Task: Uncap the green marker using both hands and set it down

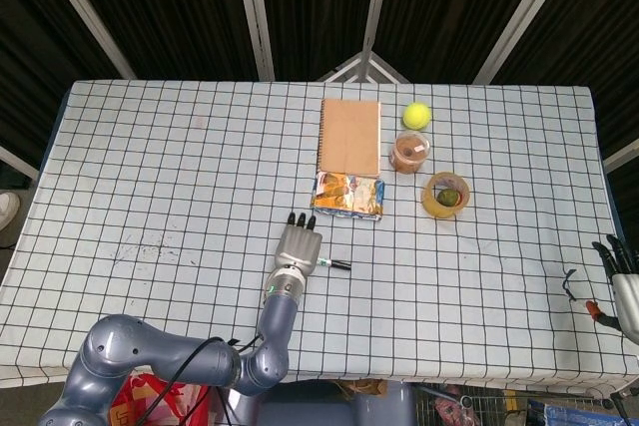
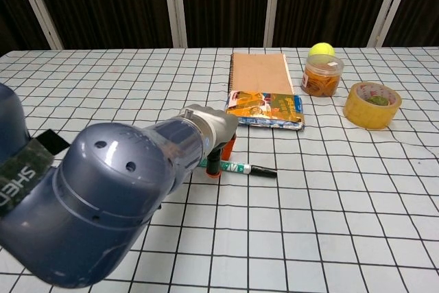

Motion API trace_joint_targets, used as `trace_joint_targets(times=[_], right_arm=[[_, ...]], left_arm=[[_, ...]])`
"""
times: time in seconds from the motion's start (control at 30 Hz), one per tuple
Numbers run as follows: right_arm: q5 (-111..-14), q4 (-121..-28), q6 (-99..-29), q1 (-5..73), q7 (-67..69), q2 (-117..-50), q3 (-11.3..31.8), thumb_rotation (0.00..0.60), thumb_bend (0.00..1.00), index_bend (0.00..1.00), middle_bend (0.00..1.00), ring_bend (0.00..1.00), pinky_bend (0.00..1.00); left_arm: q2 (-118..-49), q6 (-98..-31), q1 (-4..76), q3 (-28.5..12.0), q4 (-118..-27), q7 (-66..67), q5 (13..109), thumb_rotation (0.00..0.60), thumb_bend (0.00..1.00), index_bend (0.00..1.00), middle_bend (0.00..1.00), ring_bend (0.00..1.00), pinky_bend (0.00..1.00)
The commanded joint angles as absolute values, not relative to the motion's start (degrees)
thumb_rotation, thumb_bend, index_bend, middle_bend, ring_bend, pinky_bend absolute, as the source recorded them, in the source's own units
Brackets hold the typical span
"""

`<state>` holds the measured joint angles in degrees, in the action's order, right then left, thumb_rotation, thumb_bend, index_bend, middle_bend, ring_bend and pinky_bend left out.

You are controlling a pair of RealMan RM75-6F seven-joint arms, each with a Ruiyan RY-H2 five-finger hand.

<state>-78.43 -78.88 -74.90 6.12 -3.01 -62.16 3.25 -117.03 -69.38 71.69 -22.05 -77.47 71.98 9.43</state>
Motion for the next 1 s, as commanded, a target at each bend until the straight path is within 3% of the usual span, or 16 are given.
trace_joint_targets(times=[0.03,0.6,1.0], right_arm=[[-78.46,-78.84,-74.90,6.10,-2.99,-62.16,3.24,0.600,0.26,0.14,0.08,0.08,0.04],[-78.57,-78.47,-74.79,6.00,-2.90,-62.39,3.13,0.600,0.26,0.14,0.08,0.08,0.04],[-78.86,-79.79,-74.46,6.97,-4.01,-62.41,3.68,0.600,0.26,0.14,0.08,0.08,0.04]], left_arm=[[-117.14,-69.50,71.69,-22.03,-77.44,72.12,9.51,0.600,0.53,0.49,0.04,0.00,0.00],[-117.04,-70.50,70.97,-22.40,-78.19,71.75,11.20,0.600,0.53,0.56,0.08,0.00,0.00],[-108.20,-79.73,67.60,-22.58,-91.00,72.88,13.42,0.600,0.53,0.56,0.08,0.00,0.00]])
